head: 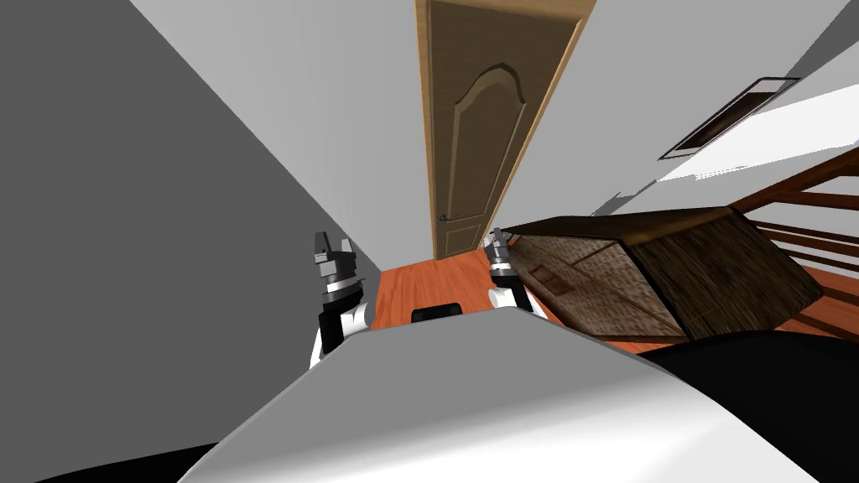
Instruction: Pull the door open
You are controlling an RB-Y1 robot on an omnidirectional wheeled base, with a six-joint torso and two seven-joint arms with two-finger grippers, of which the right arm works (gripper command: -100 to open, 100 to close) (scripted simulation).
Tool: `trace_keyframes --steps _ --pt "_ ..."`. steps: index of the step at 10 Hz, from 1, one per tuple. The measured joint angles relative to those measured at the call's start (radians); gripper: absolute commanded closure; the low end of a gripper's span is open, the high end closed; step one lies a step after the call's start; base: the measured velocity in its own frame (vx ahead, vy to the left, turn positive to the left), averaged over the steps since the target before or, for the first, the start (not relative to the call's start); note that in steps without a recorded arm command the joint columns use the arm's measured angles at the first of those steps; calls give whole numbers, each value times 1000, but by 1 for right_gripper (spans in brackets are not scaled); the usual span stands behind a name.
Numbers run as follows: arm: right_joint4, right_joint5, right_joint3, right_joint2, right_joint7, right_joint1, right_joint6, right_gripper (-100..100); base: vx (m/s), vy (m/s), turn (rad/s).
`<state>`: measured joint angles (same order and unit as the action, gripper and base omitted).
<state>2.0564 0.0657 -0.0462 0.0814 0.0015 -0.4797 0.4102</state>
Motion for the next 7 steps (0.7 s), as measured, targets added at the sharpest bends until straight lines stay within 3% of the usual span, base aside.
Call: trace_keyframes --steps 7 --pt "-162 -36 -7 35 -53 61 43 -100 101 5 18"
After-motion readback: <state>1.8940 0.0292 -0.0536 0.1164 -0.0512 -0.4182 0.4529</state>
